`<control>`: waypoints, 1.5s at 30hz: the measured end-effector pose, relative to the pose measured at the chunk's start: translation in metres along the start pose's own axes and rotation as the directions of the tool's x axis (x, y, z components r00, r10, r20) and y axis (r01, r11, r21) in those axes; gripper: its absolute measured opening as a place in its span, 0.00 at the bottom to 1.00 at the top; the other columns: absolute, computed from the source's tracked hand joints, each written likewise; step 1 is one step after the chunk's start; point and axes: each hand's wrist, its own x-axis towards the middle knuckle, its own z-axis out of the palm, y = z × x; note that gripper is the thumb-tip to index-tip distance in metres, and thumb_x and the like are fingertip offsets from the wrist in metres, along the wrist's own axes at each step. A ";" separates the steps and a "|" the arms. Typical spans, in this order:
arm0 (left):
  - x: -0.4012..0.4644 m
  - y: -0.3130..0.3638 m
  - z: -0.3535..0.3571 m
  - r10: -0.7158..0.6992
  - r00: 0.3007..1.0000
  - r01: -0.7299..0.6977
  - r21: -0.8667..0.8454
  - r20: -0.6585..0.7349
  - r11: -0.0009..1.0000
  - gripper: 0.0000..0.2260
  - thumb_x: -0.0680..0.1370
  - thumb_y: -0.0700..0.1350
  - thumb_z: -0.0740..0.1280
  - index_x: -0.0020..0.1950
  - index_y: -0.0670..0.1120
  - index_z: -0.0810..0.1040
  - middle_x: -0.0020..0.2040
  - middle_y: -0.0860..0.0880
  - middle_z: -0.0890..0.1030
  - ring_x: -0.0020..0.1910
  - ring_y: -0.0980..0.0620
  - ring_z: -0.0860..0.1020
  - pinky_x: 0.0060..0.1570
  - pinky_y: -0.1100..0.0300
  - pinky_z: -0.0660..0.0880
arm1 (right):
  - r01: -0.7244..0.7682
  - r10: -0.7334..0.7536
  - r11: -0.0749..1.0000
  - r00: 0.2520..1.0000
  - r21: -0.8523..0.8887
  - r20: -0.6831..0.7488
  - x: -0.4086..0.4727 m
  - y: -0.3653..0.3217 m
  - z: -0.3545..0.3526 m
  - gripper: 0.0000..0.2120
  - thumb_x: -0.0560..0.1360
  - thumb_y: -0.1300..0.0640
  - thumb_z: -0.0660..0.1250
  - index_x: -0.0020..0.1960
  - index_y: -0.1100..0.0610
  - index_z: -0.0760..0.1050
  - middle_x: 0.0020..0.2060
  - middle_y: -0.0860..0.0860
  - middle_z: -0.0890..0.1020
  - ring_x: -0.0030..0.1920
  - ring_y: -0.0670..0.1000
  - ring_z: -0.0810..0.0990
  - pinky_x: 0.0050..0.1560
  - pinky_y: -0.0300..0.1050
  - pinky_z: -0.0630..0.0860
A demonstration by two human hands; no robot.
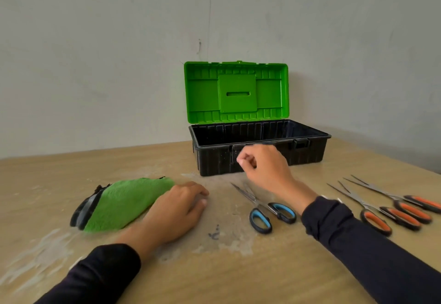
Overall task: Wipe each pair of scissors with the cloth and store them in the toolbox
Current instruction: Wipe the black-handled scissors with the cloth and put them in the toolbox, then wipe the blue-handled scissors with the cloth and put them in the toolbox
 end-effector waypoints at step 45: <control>0.004 0.018 -0.021 -0.316 0.851 0.038 -0.550 -0.420 0.835 0.06 0.73 0.39 0.69 0.45 0.50 0.81 0.39 0.55 0.83 0.38 0.61 0.79 0.41 0.70 0.75 | -0.444 0.445 0.116 0.823 0.888 0.353 -0.009 -0.064 -0.014 0.10 0.66 0.65 0.75 0.46 0.62 0.80 0.38 0.55 0.84 0.38 0.49 0.82 0.35 0.37 0.77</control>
